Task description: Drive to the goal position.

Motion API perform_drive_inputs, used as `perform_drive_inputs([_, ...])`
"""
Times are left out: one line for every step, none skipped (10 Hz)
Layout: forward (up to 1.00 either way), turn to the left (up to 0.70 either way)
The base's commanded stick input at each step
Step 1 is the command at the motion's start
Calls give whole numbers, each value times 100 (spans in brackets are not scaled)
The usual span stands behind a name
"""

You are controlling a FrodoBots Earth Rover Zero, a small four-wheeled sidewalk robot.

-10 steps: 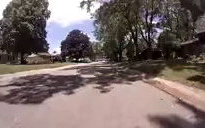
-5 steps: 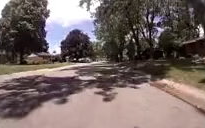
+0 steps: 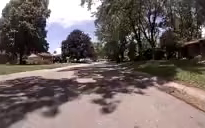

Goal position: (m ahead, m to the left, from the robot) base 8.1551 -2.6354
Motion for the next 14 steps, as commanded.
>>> perform_drive_inputs([70,0])
perform_drive_inputs([70,0])
perform_drive_inputs([70,0])
perform_drive_inputs([70,0])
perform_drive_inputs([70,-25])
perform_drive_inputs([70,-35])
perform_drive_inputs([70,-35])
perform_drive_inputs([70,0])
perform_drive_inputs([70,0])
perform_drive_inputs([70,0])
perform_drive_inputs([70,0])
perform_drive_inputs([70,0])
perform_drive_inputs([70,0])
perform_drive_inputs([70,0])
